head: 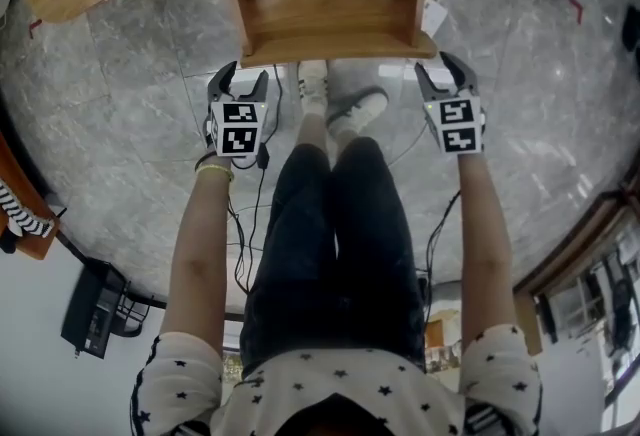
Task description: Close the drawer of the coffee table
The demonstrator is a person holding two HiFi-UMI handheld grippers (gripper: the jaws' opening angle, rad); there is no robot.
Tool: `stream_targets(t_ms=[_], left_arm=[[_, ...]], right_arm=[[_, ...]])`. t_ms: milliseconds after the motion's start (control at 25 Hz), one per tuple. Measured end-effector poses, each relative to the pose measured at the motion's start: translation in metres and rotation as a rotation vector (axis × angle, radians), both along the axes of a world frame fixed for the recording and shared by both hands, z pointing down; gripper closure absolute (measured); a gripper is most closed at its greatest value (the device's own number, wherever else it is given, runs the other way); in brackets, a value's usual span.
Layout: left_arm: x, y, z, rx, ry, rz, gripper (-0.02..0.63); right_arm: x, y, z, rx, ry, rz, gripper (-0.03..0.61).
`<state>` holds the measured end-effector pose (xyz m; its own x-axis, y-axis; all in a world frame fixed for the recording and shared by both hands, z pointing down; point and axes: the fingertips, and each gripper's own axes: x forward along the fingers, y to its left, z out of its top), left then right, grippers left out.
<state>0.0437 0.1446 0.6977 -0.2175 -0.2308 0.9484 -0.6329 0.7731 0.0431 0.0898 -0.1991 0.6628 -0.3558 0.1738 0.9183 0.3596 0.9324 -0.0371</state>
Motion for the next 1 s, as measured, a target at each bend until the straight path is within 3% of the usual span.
stream_targets(t_ms=[280, 1000], left_arm=[[-0.005, -0.007, 0.024, -0.027, 0.02, 0.041, 0.37], [-0.021, -0.011, 0.059, -0.06, 0.013, -0.026, 0.368]], right_arm=[[0.001, -0.008, 0.031, 0.087, 0.058, -0.124, 0.365], [-0.009, -0.011, 0.092, 0.16, 0.132, -0.227, 0.362]])
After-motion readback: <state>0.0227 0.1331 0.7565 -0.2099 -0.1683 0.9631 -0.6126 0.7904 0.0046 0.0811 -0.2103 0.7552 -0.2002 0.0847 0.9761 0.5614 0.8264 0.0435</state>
